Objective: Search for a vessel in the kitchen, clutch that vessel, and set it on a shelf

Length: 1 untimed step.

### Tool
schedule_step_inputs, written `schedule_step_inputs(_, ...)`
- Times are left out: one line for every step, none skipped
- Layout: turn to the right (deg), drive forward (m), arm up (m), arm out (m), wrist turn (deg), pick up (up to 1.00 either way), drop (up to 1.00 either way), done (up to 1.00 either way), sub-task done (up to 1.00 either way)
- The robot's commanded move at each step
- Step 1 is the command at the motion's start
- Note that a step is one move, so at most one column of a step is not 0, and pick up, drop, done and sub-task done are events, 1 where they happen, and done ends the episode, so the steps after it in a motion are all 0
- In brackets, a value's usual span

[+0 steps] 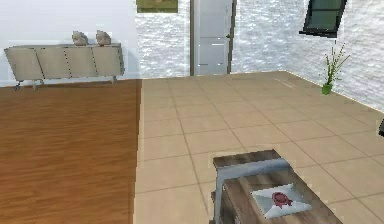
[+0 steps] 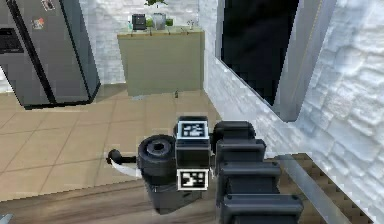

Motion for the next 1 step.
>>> schedule_step_inputs(0.0, 0.0, 0.0, 0.0, 0.0, 0.0, 0.0, 1.0, 0.0)
